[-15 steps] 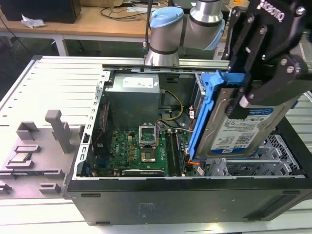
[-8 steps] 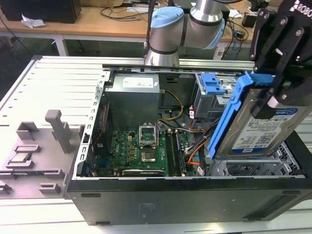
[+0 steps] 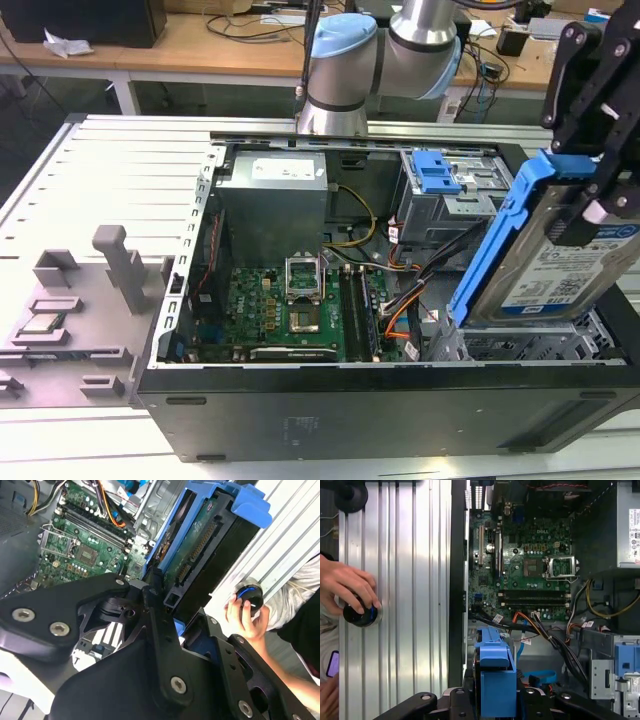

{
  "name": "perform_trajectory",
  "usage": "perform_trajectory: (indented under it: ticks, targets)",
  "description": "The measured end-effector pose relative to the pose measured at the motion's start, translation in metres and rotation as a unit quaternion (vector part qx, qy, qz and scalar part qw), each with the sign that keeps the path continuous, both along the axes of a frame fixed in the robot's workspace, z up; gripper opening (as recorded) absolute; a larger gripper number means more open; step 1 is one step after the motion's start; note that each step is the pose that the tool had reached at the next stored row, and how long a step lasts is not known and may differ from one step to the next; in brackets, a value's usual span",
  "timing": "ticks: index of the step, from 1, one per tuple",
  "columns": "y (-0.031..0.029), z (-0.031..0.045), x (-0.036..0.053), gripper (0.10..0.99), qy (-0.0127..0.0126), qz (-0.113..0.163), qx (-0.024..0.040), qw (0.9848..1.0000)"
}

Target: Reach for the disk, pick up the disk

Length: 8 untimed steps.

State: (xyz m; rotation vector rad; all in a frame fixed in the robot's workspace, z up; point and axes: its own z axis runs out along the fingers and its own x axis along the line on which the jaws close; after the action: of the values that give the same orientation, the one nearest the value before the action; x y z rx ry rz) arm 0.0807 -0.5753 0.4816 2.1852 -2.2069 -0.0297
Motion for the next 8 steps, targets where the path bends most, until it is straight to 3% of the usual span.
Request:
perform_trajectory:
  ticks: [8]
  targets:
    - [0.0000,-0.0018,0.0145,0.369,0.0000,0.000,0.0000,1.0000]
